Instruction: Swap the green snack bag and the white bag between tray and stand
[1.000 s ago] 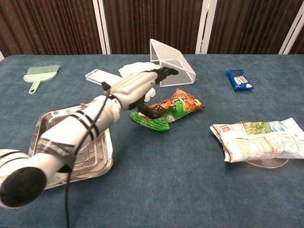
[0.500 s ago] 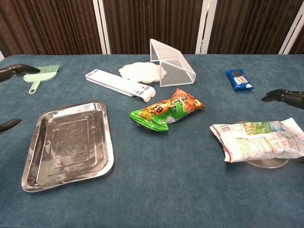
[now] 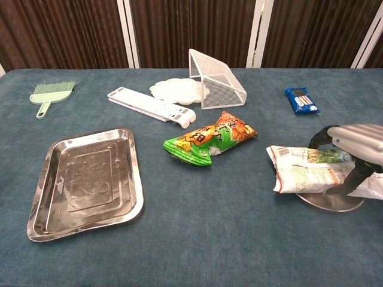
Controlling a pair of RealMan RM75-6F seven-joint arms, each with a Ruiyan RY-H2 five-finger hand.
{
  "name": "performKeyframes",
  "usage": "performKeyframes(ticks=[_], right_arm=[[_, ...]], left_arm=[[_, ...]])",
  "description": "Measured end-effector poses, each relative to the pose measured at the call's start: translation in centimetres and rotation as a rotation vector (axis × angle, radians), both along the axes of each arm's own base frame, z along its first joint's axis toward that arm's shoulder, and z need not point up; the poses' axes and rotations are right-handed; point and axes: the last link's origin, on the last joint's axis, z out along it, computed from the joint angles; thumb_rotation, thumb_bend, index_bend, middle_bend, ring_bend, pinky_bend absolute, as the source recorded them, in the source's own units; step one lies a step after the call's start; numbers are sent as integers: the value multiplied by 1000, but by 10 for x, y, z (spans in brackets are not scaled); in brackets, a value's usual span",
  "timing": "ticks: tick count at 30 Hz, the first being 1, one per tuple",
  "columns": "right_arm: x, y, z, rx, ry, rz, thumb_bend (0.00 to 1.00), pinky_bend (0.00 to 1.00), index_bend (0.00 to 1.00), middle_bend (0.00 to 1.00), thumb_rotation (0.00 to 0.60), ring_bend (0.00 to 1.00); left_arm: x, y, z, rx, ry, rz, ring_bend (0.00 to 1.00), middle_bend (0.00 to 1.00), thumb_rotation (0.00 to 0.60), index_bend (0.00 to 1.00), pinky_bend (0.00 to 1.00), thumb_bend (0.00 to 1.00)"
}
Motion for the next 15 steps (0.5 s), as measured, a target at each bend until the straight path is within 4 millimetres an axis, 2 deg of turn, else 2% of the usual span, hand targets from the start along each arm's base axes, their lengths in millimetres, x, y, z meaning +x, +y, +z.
performKeyframes(ticks=[2,9,15], right_arm=[[1,-1,1,-26,0,13,308,672,777,572,600,520],[9,-1,12,-84,-46,43,315,678,817,602,600,530],[37,6,22,-73,-138,97,314,679,822,608,600,530]], left_arm=[[-3,0,0,2,-4,9,0,0,600,0,1,361],[-6,0,1,16,-11,18,0,0,600,0,1,361],[-8,1,4,39,7,16,0,0,600,0,1,361]])
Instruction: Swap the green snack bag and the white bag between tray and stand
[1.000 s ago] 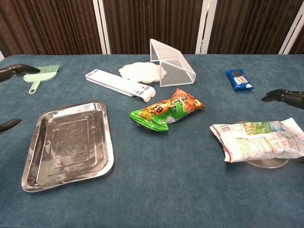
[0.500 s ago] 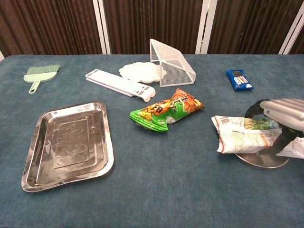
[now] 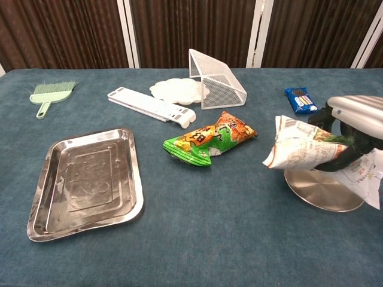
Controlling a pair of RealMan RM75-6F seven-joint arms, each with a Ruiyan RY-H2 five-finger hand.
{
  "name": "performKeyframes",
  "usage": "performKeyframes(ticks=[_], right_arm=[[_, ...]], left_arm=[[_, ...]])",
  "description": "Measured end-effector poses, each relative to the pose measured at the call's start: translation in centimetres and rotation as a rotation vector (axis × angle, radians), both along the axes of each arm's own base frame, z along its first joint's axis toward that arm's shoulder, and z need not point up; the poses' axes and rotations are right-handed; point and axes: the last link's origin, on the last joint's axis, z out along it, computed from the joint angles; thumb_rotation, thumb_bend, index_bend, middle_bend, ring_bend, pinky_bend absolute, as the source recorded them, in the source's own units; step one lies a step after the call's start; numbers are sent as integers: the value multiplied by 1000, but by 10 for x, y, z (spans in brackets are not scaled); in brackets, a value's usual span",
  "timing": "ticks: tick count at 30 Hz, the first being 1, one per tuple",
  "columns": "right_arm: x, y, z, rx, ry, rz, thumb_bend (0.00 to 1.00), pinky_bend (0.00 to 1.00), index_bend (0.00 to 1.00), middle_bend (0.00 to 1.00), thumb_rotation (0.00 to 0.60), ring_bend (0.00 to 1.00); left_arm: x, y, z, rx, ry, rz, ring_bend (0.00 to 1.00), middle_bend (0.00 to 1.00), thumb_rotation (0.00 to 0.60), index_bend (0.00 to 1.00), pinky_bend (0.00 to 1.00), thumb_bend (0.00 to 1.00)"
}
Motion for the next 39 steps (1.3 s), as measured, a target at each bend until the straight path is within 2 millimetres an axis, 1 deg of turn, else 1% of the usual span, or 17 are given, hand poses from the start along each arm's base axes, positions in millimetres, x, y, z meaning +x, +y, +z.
performKeyframes(ticks=[4,7,8,9,10,11,13,14,15,17,19,22,26,29,31,34,39], right_arm=[[33,11,-6,76,-60,67,315,679,806,609,600,530],[56,15,-18,126,-55,126,313,667,747,608,600,524],[64,17,-26,142,-46,147,312,639,666,593,600,499],[69,17,-32,156,-38,161,312,594,543,547,600,455],[75,18,-40,172,-31,172,311,515,334,449,600,368],[81,19,-50,199,-24,179,311,397,126,293,600,239],[86,19,-61,243,-14,177,297,237,0,102,600,76],[89,19,-66,272,-7,173,272,153,0,32,600,19],[90,18,-69,293,-5,171,254,117,0,11,600,4],[93,16,-69,326,-8,168,218,41,0,0,600,0],[91,14,-61,331,-21,157,209,7,0,0,600,0],[80,6,-40,322,-45,108,208,0,0,0,600,0],[65,-19,4,231,-109,21,208,0,0,0,600,0],[67,-37,21,170,-145,-1,208,0,0,0,600,0],[69,-46,21,161,-131,-2,208,0,0,0,600,0],[75,-66,9,156,-75,4,208,0,0,0,600,0],[97,-96,-30,159,32,18,208,0,0,0,600,0]], left_arm=[[-1,0,2,4,8,-1,0,0,600,0,1,361],[-2,-1,4,7,17,6,0,0,600,0,1,362],[-3,-1,6,10,19,8,0,0,600,0,1,363],[-3,0,7,14,19,8,0,0,600,0,1,362],[-3,0,8,18,18,9,0,0,600,0,1,363],[-3,0,9,22,16,10,0,0,600,0,1,363],[-4,0,10,24,13,13,0,0,600,0,1,362],[-4,0,10,25,11,17,0,0,600,0,1,363],[-5,0,10,24,7,20,0,0,600,0,1,364],[-6,0,9,20,-7,32,0,0,600,0,1,366],[-7,1,10,19,-15,45,0,0,600,0,1,367],[-8,3,11,27,-24,58,0,0,600,0,1,369],[-8,3,12,30,-31,66,0,0,600,0,2,371],[-9,4,11,27,-31,75,0,0,600,0,2,371],[-9,5,11,27,-28,80,0,0,600,0,2,371],[-9,6,10,30,-20,84,0,0,600,0,2,371],[-10,6,12,49,-8,89,0,0,600,0,1,371]])
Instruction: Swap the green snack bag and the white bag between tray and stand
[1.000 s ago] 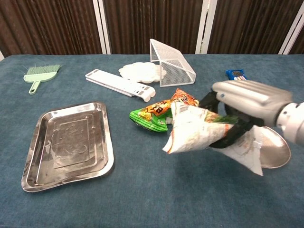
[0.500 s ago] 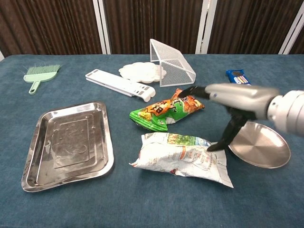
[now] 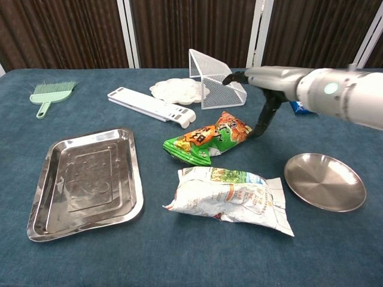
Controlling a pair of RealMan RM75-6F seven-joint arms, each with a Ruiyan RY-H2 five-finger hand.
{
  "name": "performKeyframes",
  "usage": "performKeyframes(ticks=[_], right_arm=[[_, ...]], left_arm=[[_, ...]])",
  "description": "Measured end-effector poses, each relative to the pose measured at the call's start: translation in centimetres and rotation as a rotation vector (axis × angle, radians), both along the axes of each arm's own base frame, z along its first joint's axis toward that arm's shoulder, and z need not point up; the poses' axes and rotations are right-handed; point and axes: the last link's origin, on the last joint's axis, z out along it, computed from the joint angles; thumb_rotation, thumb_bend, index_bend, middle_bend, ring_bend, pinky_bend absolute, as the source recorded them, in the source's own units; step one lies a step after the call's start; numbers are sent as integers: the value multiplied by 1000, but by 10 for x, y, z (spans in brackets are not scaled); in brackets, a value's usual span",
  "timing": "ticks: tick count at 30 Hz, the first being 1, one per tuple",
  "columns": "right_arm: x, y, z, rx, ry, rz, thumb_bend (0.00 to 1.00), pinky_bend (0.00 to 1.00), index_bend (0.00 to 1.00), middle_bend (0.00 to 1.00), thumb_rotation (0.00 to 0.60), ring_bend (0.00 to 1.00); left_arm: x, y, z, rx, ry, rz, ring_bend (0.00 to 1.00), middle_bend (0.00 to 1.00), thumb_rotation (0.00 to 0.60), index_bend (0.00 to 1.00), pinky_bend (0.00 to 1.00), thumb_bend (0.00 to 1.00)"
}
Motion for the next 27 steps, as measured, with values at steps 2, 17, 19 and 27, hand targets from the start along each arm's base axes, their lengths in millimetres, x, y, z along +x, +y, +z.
performKeyframes(ticks=[2,17,19,27], right_arm=[[8,-8,-18,10,39,-4,208,0,0,0,600,0],[8,-21,-74,-66,83,23,275,785,822,634,600,630],[7,-20,-75,-71,79,28,280,794,843,652,600,645],[5,-19,-53,-118,24,41,292,818,883,685,600,662]], left_arm=[[-1,1,1,6,1,1,0,0,600,0,1,371],[-10,8,1,16,22,18,0,0,600,0,0,373],[-10,8,1,18,24,12,0,0,600,0,0,374],[-6,4,3,24,20,-6,0,0,600,0,0,376]])
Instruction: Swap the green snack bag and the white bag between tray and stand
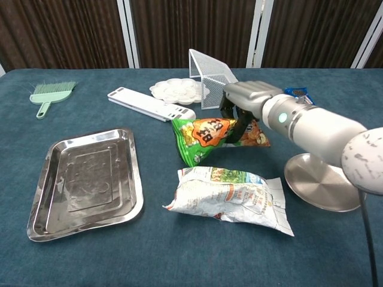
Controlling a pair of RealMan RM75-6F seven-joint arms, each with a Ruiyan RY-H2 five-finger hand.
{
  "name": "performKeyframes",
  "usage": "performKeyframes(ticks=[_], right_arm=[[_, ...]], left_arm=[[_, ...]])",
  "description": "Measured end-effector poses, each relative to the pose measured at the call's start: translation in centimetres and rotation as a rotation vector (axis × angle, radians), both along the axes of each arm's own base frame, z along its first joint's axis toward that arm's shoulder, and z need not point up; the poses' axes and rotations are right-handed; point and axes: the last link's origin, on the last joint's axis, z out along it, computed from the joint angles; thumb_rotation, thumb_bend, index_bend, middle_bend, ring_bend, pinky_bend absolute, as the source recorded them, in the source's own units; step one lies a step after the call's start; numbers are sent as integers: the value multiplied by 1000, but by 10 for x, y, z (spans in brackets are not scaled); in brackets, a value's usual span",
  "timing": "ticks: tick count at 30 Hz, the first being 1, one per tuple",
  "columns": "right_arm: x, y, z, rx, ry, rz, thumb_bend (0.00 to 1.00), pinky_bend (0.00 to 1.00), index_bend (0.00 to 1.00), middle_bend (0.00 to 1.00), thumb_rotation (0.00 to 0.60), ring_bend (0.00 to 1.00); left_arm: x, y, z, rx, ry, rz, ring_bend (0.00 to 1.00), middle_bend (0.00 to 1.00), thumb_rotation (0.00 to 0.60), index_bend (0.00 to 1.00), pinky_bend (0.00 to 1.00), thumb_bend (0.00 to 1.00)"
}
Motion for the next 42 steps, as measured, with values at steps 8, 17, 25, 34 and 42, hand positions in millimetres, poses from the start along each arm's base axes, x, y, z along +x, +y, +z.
performKeyframes(ticks=[8,17,25,34,42], right_arm=[[-17,21,70,-47,-54,27,293,818,883,685,600,662],[-99,83,129,-18,-31,-94,293,818,882,685,600,662],[-148,87,113,35,-4,-154,293,756,662,628,600,583],[-155,92,88,174,40,-167,220,283,0,98,600,76],[-142,107,138,121,-90,-126,119,137,0,5,600,0]], left_arm=[[6,-4,2,-4,-4,-32,0,0,600,0,1,375],[19,-6,-5,-54,1,-79,0,0,600,0,0,376],[22,-7,-7,-66,7,-75,0,0,600,0,1,375],[26,-8,-8,-127,-12,-92,0,0,600,0,1,375],[55,-9,-19,-253,-27,-173,0,0,600,0,1,372]])
